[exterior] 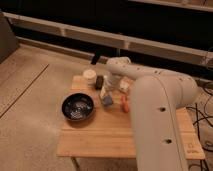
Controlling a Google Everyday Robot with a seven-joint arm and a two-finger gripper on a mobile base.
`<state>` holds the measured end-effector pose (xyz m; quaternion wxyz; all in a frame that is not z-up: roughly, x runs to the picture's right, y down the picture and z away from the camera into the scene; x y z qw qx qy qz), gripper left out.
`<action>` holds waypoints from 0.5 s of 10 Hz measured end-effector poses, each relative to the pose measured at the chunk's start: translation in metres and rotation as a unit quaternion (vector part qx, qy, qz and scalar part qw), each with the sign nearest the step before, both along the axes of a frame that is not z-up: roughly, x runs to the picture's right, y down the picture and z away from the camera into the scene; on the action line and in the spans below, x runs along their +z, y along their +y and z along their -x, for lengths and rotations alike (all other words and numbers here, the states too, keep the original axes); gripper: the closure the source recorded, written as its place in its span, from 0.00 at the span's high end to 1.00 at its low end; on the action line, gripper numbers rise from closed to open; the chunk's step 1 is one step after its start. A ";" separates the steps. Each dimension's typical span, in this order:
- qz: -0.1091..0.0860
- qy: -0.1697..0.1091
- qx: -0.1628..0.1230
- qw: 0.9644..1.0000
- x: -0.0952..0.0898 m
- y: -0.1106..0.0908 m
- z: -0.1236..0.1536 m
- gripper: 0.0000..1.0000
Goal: Wipe the white sponge on the table
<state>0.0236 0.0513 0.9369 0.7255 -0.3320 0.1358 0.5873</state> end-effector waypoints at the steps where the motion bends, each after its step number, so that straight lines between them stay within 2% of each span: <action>1: -0.001 0.009 -0.005 1.000 0.006 0.001 0.000 0.19; 3: 0.000 0.032 -0.015 0.999 0.019 0.003 0.001 0.19; 5: 0.000 0.042 -0.023 0.999 0.022 0.003 0.005 0.19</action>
